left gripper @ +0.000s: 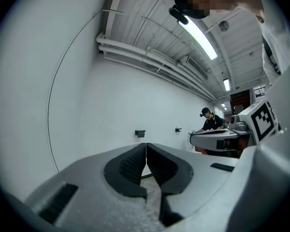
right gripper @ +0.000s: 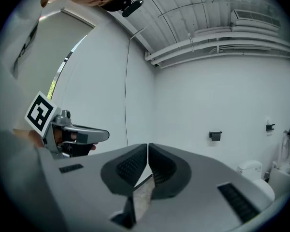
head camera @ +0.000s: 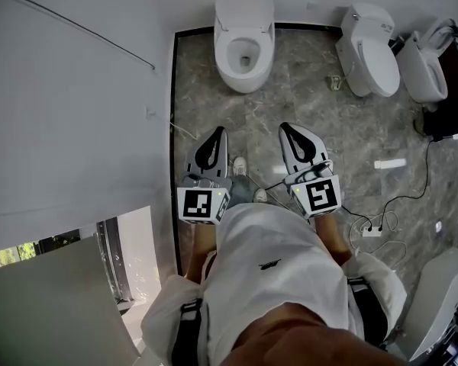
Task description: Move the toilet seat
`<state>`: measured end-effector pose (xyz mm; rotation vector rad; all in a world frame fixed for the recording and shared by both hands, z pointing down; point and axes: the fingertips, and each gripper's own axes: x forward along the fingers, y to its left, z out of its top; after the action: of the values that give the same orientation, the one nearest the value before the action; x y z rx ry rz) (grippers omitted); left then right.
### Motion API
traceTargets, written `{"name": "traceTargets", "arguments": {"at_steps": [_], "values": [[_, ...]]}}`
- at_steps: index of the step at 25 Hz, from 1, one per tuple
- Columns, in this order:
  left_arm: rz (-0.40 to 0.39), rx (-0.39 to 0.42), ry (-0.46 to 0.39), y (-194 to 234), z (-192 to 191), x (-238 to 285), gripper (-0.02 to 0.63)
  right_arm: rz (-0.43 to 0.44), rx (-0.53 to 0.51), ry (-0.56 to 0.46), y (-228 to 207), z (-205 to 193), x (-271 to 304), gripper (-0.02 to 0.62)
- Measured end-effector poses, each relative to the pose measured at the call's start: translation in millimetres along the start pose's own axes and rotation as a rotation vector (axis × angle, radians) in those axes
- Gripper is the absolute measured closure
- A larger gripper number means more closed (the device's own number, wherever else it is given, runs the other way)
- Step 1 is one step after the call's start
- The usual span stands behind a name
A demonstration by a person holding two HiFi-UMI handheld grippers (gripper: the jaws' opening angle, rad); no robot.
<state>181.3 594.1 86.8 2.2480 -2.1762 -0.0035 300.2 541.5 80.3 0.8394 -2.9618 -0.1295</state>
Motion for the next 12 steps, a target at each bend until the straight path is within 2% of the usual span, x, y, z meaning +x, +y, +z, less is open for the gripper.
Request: {"name": "traceTargets", "arguments": {"at_steps": [12], "values": [[-0.054, 0.014, 0.023, 47.4, -6.2, 56.3, 0.577, -0.043, 0.002, 0.060, -20.4, -9.0, 67.4, 0.563]]}}
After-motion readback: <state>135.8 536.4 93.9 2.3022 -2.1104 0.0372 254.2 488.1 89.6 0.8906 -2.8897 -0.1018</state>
